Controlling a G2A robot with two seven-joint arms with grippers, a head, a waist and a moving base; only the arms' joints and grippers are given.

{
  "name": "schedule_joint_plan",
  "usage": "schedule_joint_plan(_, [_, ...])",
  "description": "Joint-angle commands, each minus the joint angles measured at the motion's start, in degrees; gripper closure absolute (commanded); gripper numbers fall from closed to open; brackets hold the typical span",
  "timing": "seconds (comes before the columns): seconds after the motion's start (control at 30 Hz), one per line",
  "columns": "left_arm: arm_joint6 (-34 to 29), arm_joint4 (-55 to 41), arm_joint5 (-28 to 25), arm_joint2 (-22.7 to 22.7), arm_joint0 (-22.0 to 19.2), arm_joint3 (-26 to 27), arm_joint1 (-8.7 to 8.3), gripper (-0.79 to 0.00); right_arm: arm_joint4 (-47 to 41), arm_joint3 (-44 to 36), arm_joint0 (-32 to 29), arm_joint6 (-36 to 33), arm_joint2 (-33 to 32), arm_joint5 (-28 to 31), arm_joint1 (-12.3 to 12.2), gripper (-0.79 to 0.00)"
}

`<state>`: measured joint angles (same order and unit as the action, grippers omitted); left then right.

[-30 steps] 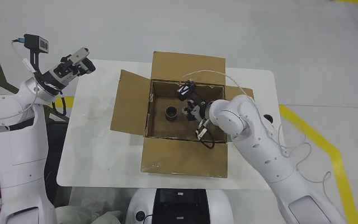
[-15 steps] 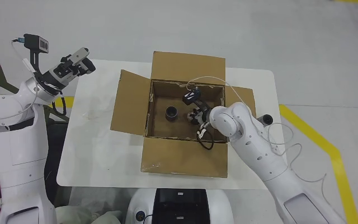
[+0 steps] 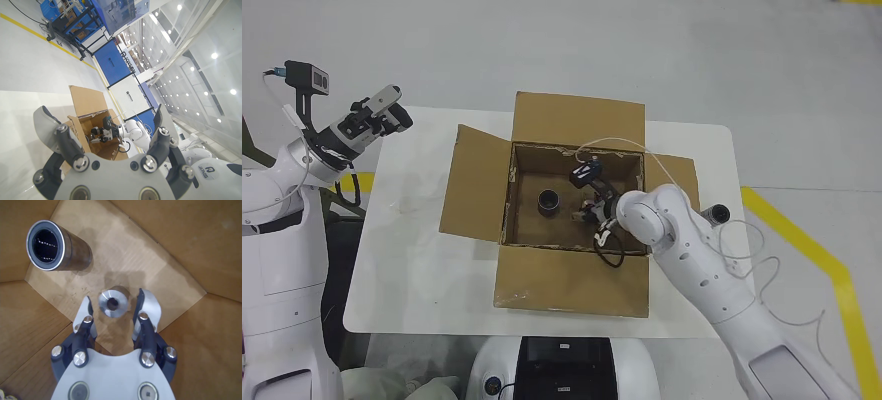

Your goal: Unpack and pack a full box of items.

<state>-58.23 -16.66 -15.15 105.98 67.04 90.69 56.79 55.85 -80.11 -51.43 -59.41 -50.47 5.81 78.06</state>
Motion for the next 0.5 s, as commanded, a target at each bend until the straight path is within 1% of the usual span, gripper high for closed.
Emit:
schedule_joint_plan(0.0, [0.0,0.0,0.0,0.0,0.0,0.0,0.00,-0.785,0.1,0.1,0.1,0.0,0.0,0.0,0.0,-0.708])
schedule_joint_plan(0.1, [0.0,0.0,0.0,0.0,0.0,0.0,0.00,-0.785,0.1,0.6,0.2,0.1,0.2,0.1,0.1,-0.723])
schedule_joint_plan(0.4, [0.0,0.0,0.0,0.0,0.0,0.0,0.00,-0.785,0.0,3.4,1.0,1.2,1.4,0.1,0.6,-0.686])
schedule_joint_plan(0.47, [0.0,0.0,0.0,0.0,0.0,0.0,0.00,-0.785,-0.1,4.2,1.2,1.5,1.6,0.0,0.8,-0.656])
